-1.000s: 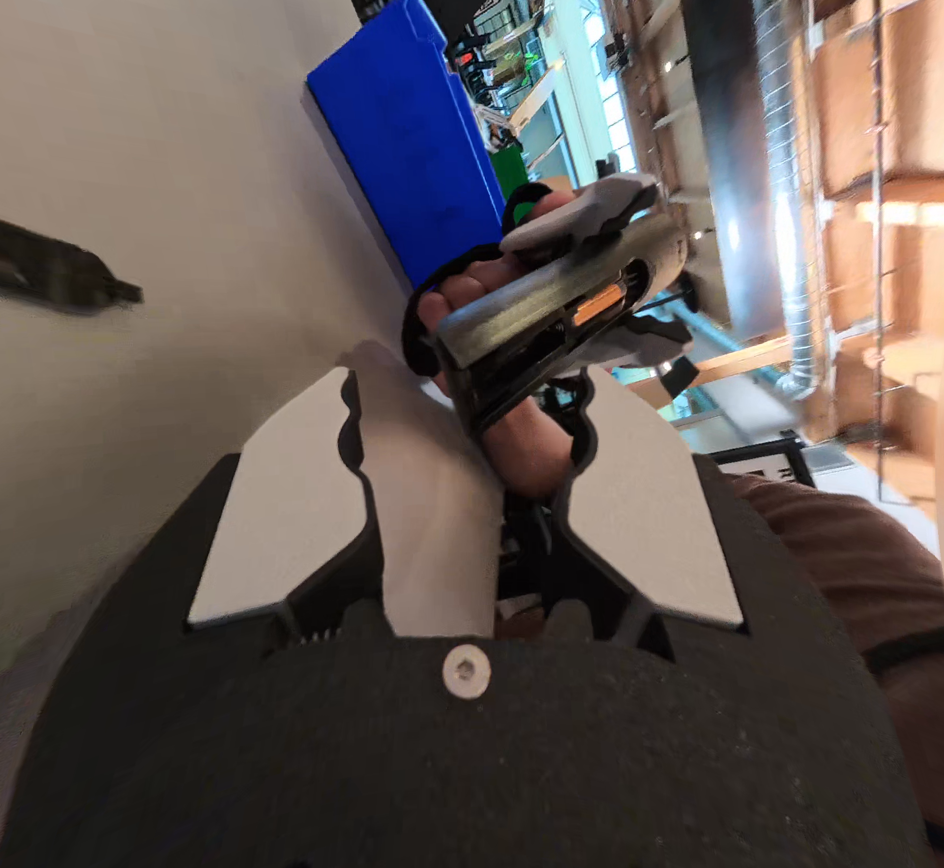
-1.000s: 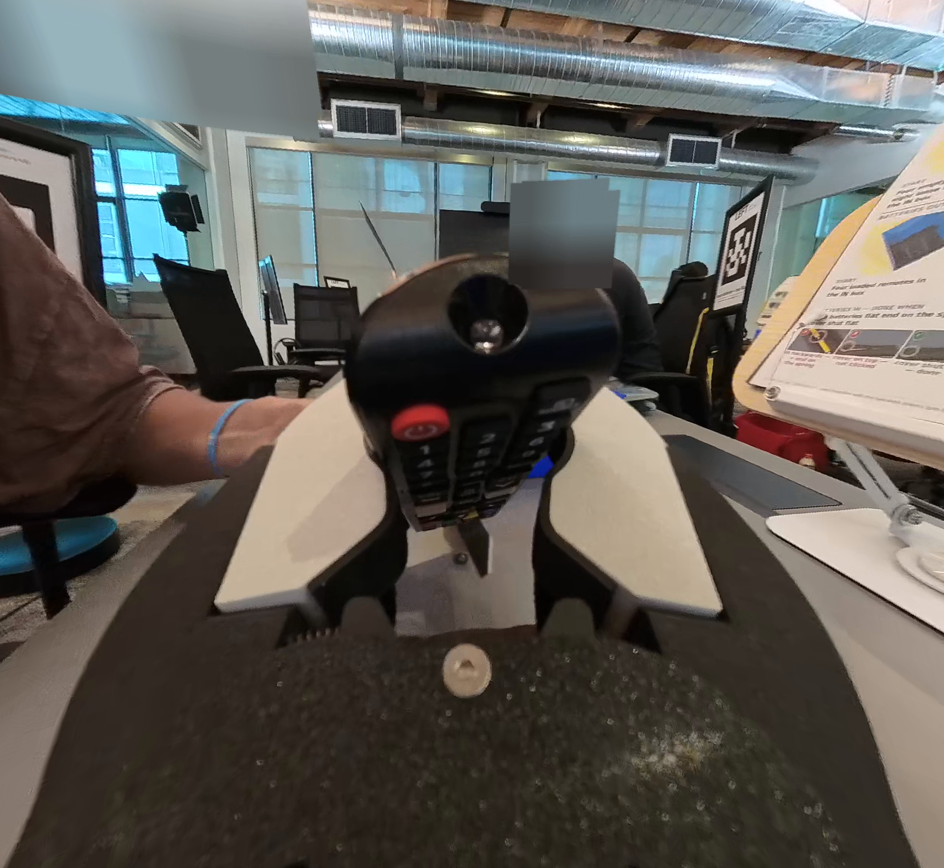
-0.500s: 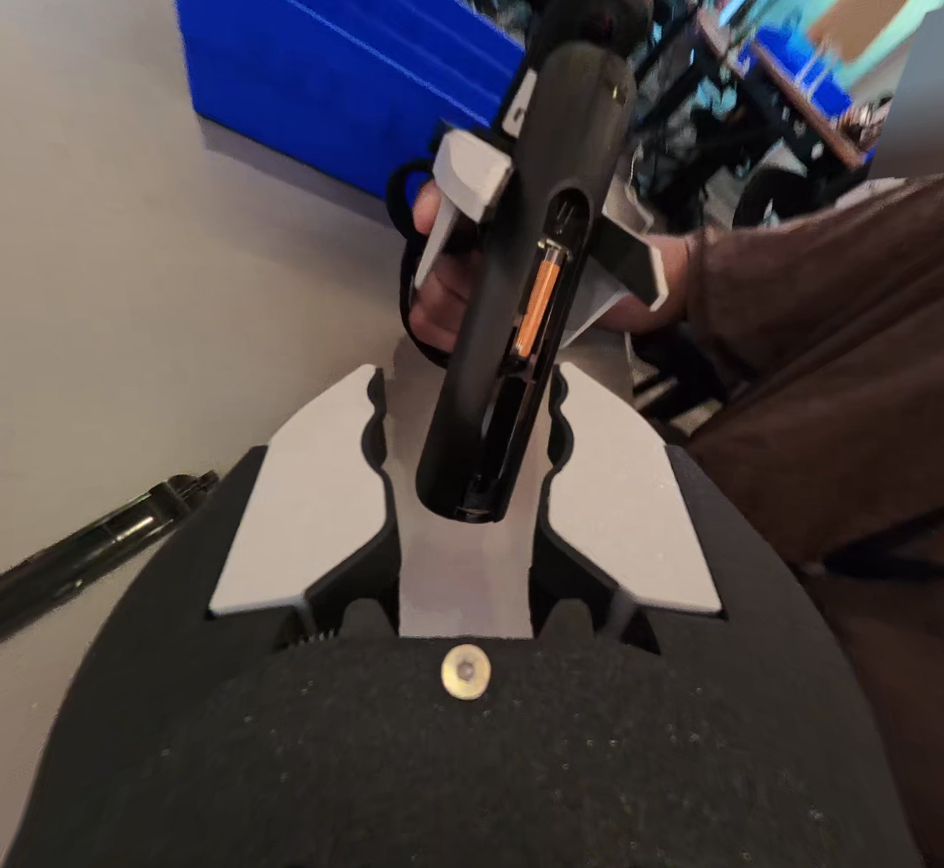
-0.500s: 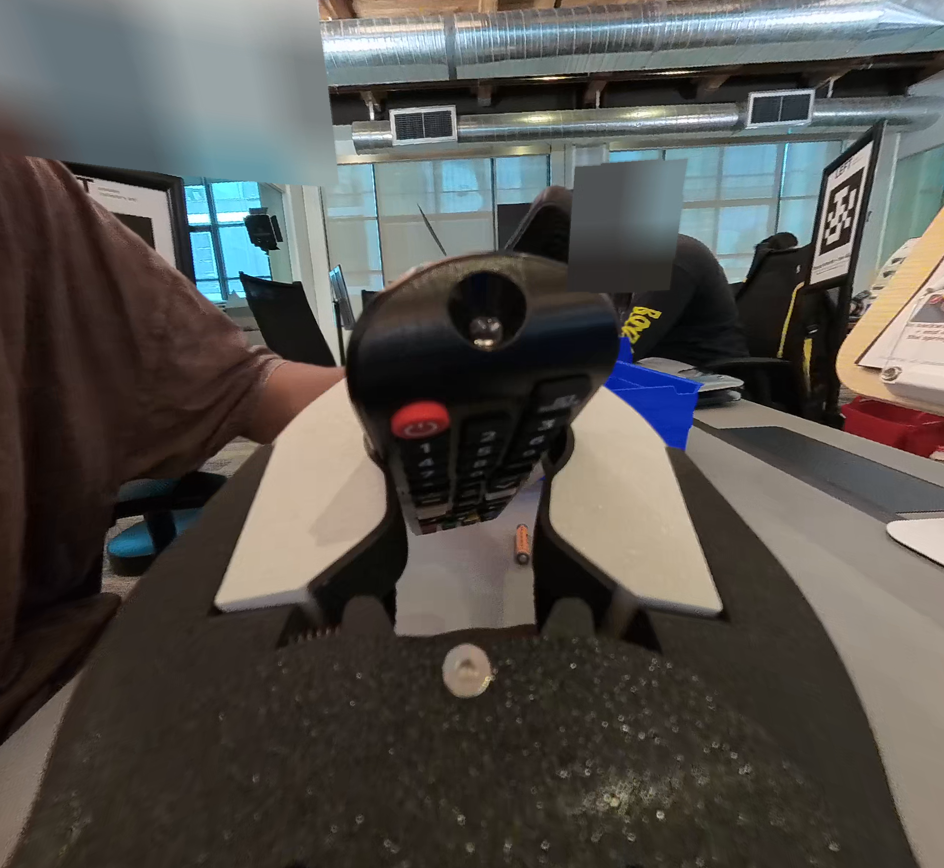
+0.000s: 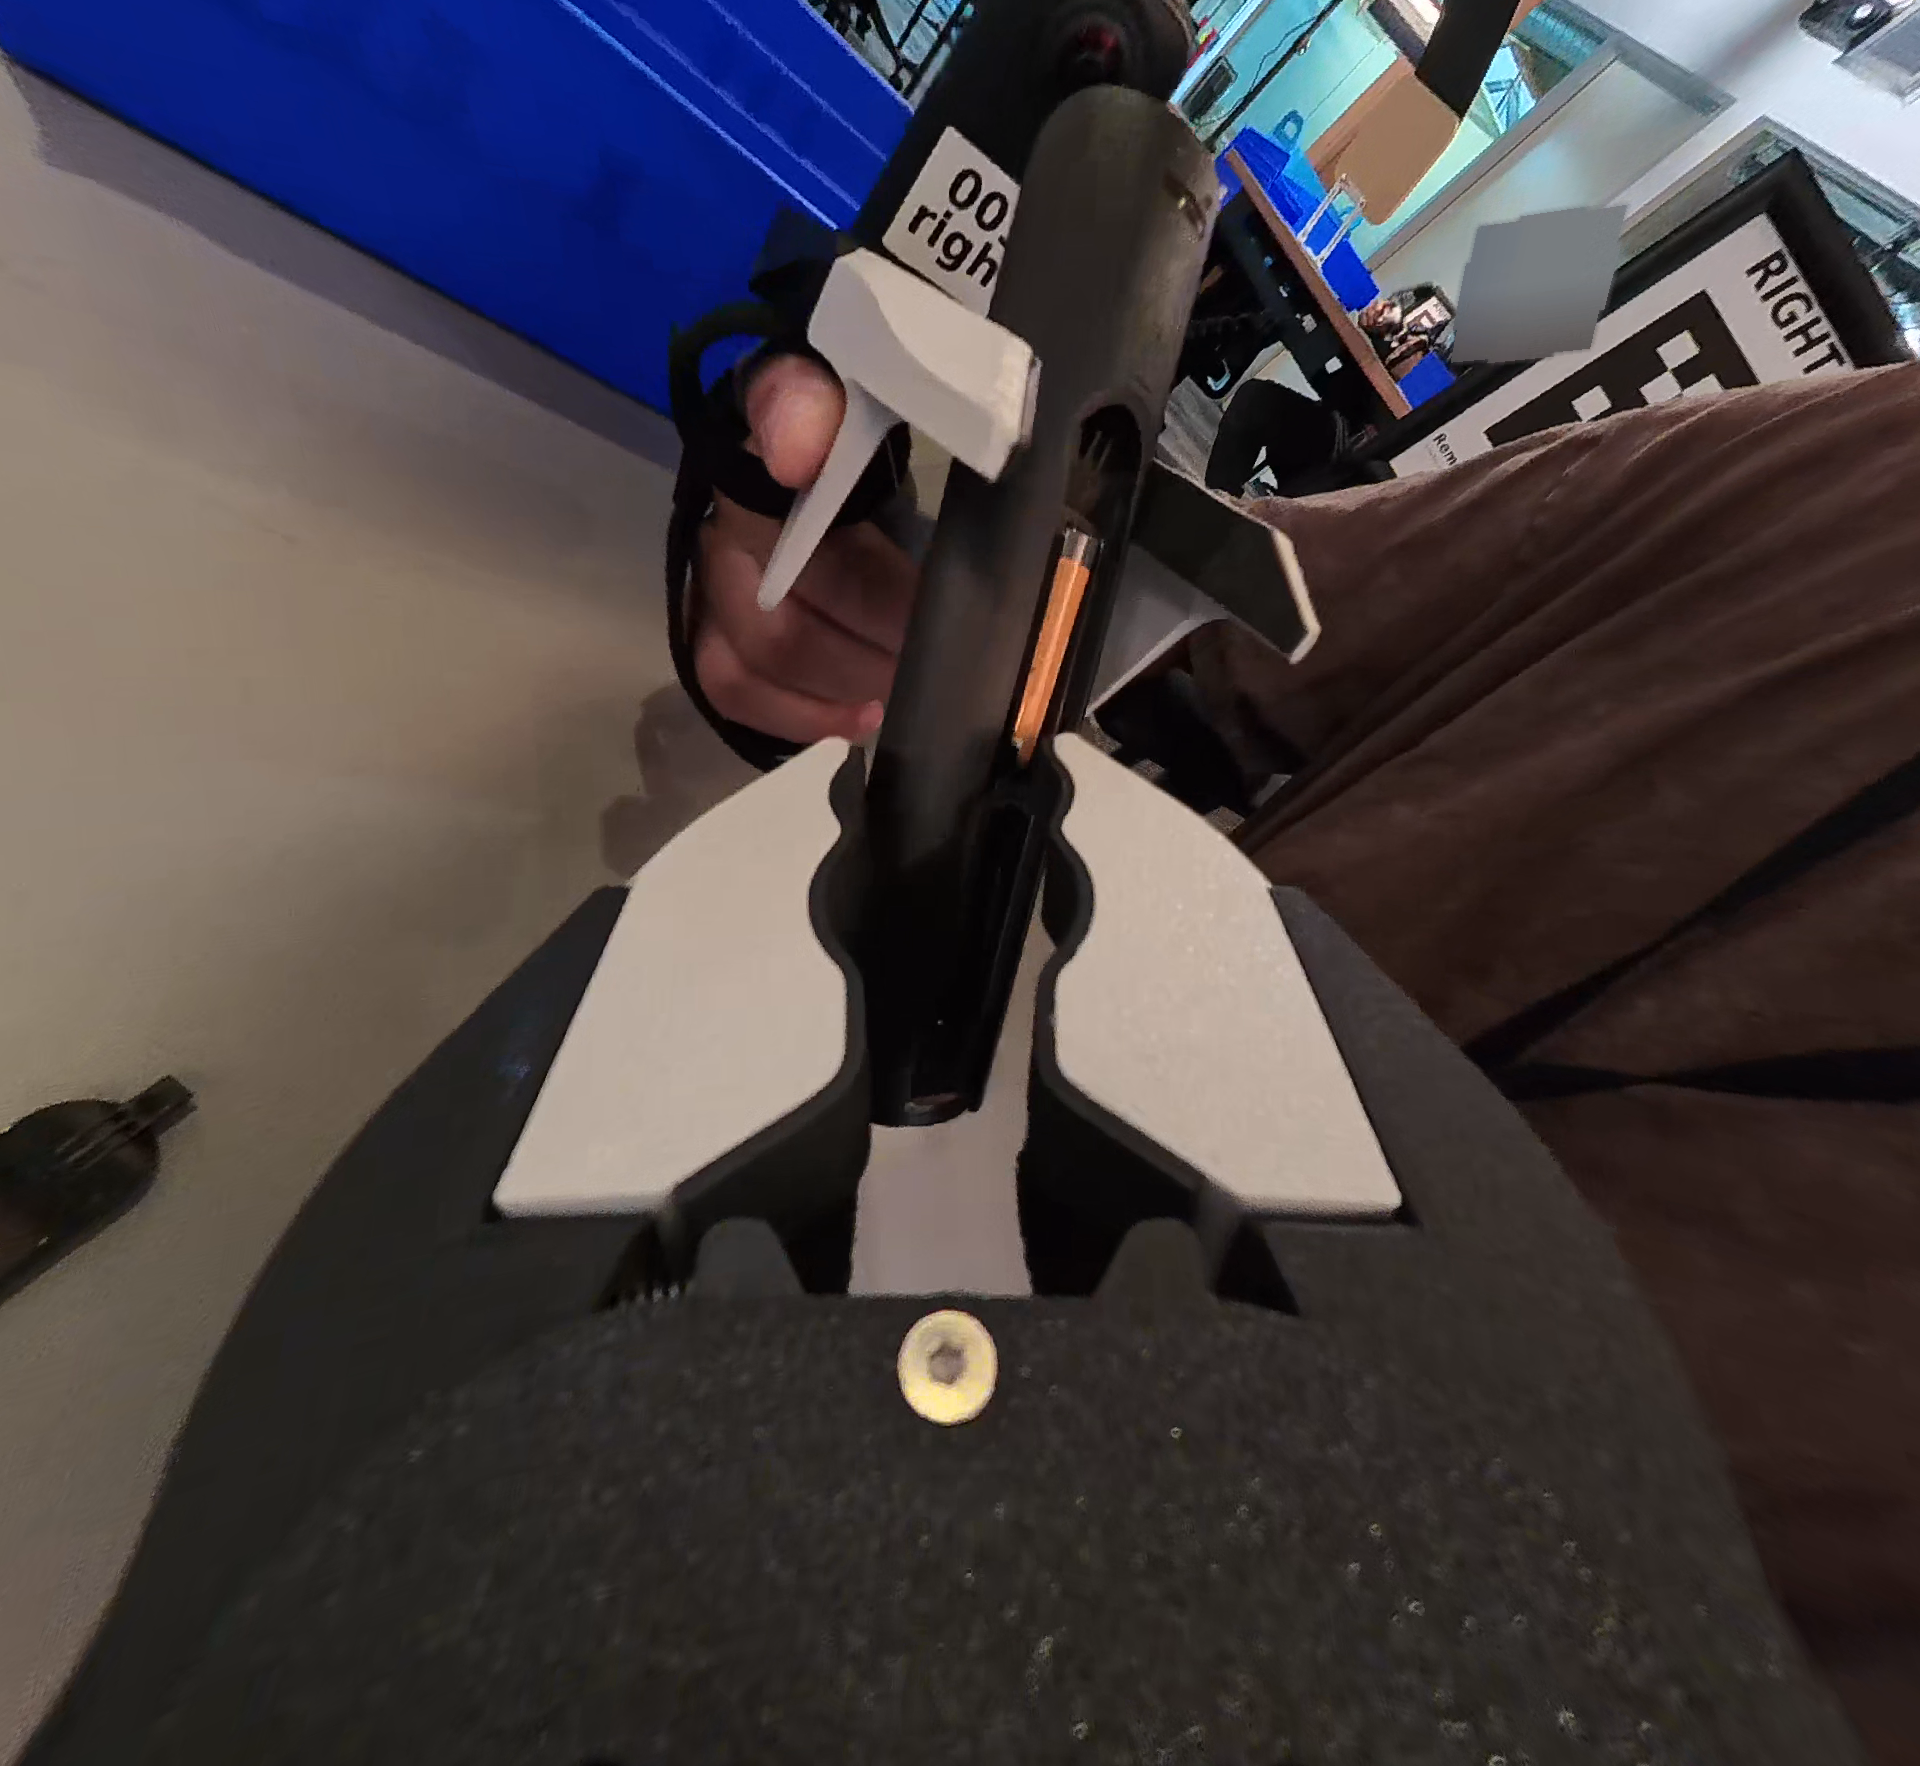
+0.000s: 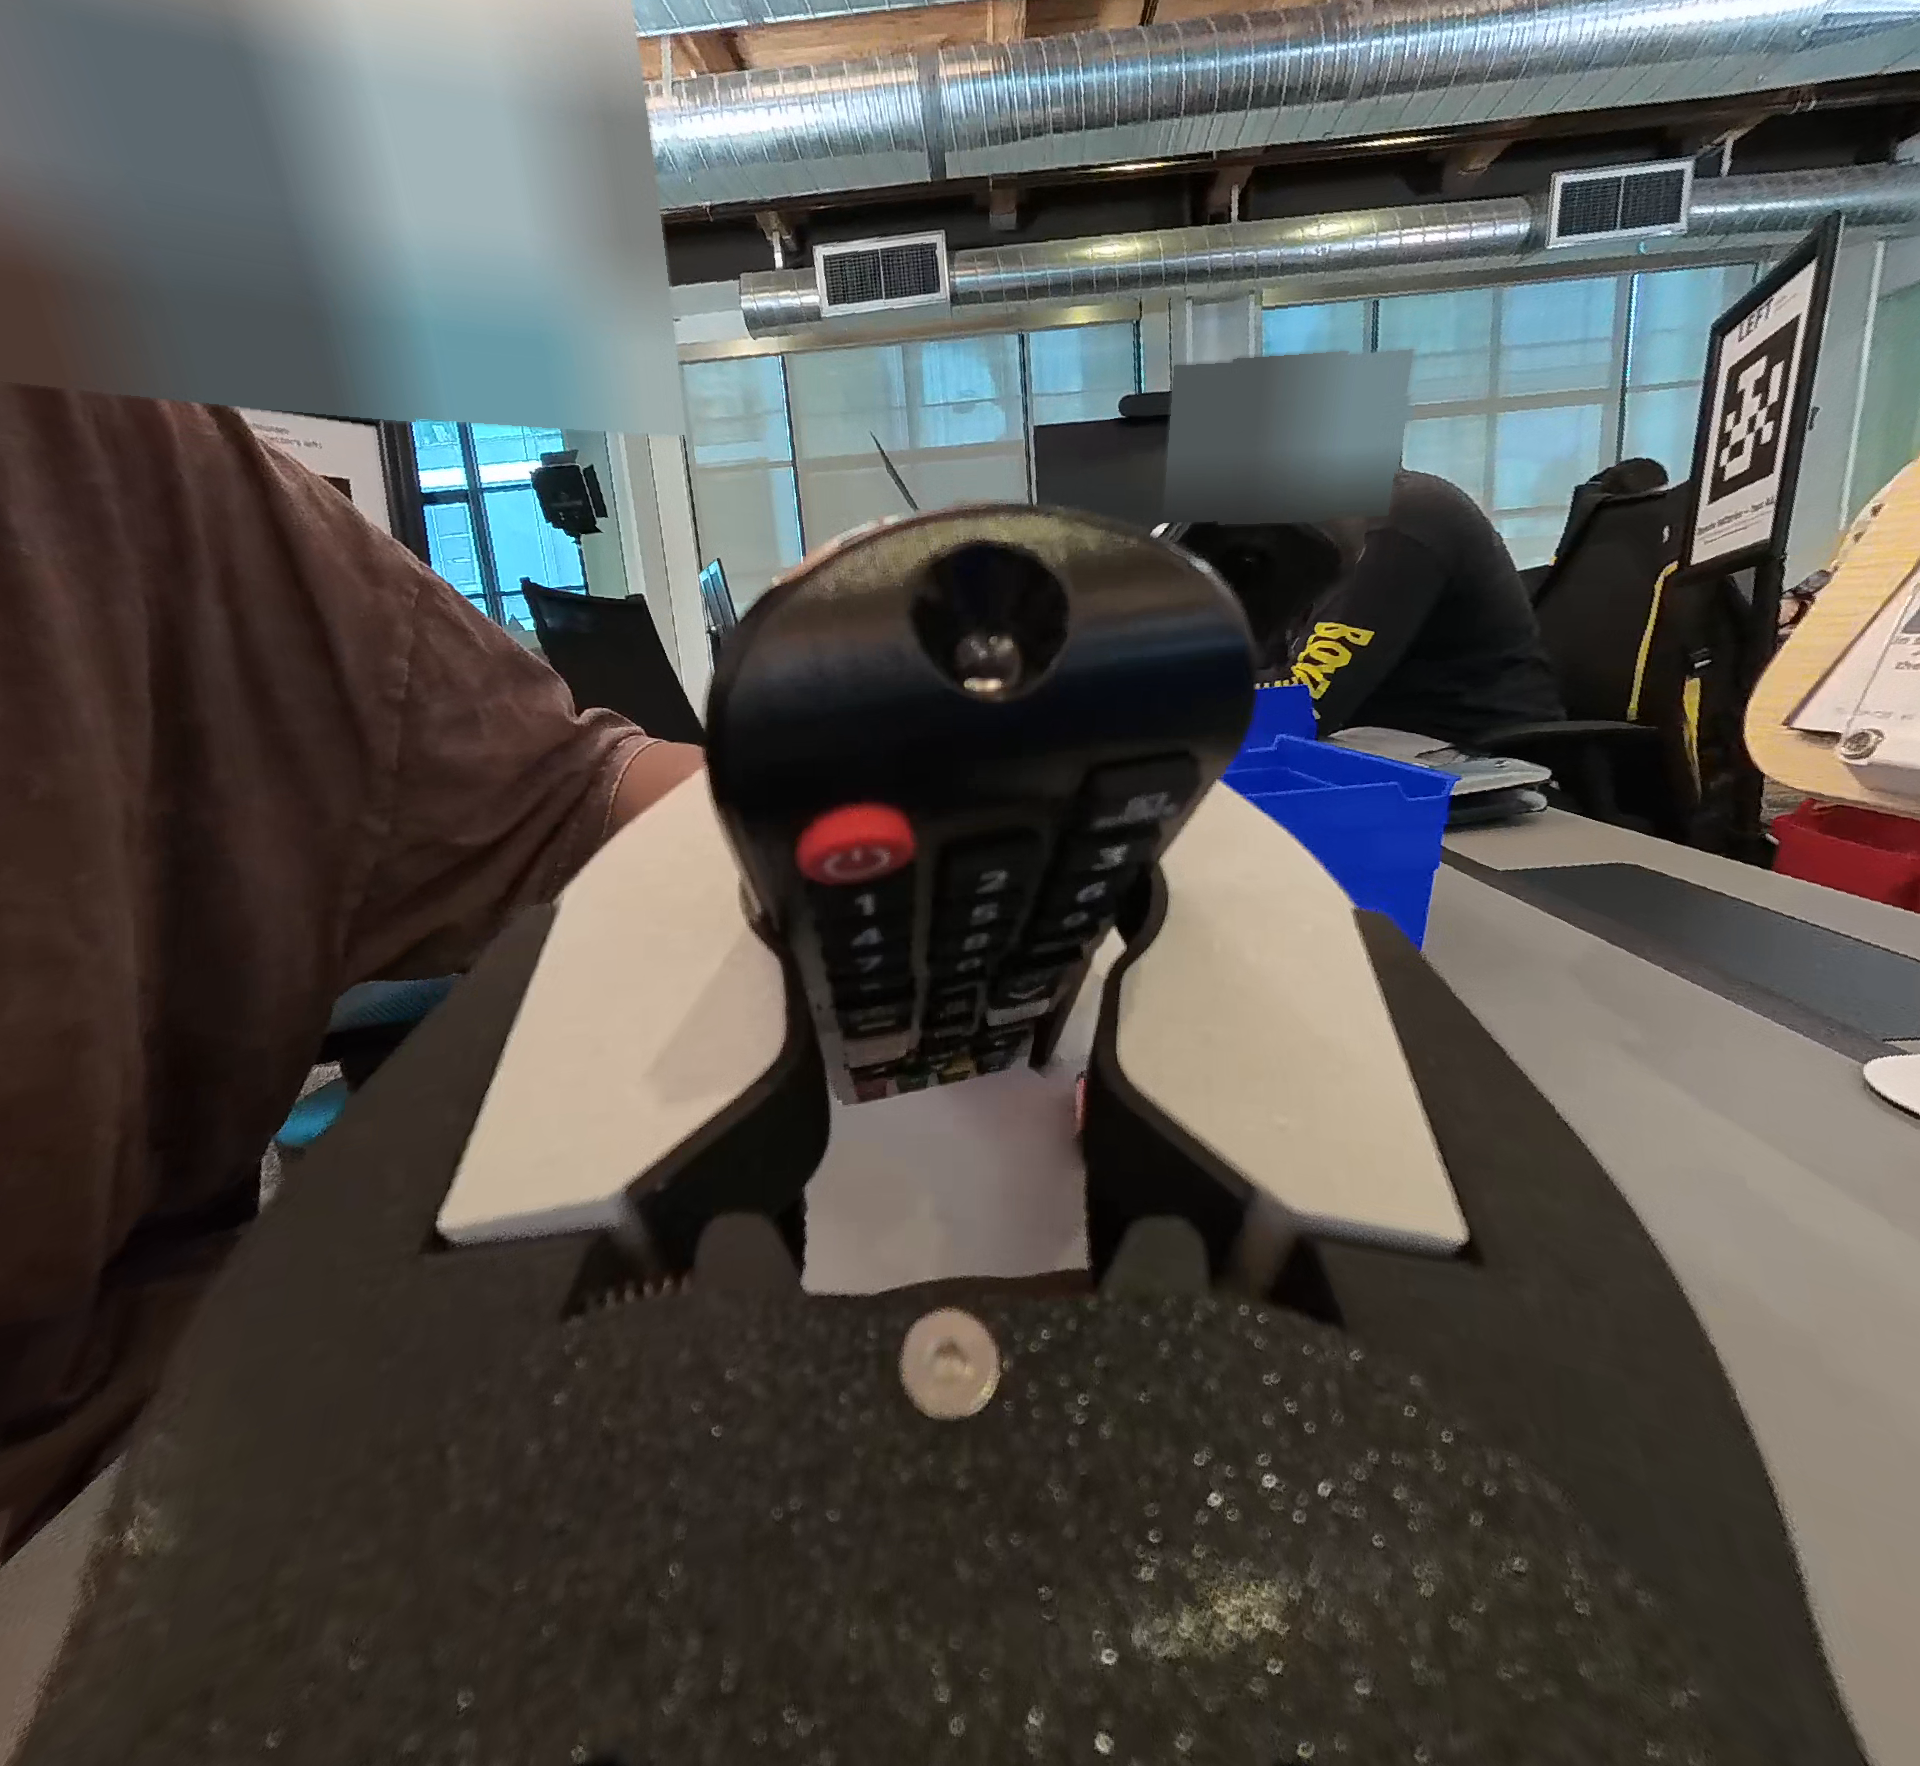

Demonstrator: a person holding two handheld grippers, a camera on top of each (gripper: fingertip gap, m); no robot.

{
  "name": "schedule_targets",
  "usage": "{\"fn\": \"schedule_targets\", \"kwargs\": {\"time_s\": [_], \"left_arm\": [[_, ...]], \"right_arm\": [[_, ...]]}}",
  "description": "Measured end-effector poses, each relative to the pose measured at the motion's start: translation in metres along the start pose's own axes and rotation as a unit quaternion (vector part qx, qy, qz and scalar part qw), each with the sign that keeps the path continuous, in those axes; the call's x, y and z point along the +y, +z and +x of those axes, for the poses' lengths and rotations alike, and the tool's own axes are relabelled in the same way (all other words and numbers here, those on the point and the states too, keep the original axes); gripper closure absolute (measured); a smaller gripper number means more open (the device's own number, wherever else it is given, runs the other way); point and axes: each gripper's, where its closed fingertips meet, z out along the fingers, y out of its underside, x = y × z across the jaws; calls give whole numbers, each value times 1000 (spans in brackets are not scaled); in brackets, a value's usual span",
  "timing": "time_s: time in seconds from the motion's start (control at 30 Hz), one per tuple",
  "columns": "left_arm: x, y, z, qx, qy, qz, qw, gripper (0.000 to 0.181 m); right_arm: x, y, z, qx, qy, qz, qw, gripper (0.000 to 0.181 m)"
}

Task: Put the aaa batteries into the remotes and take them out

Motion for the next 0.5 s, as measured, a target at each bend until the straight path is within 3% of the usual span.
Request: {"fn": "schedule_targets", "kwargs": {"time_s": [0.33, 0.5], "left_arm": [[5, 2, 9, 66, -17, 10, 998, 155], [9, 4, 9, 63, -3, 2, 998, 157]], "right_arm": [[-2, 1, -6, -35, 54, 26, 998, 122], [-2, 2, -10, -44, 58, 24, 997, 122]]}}
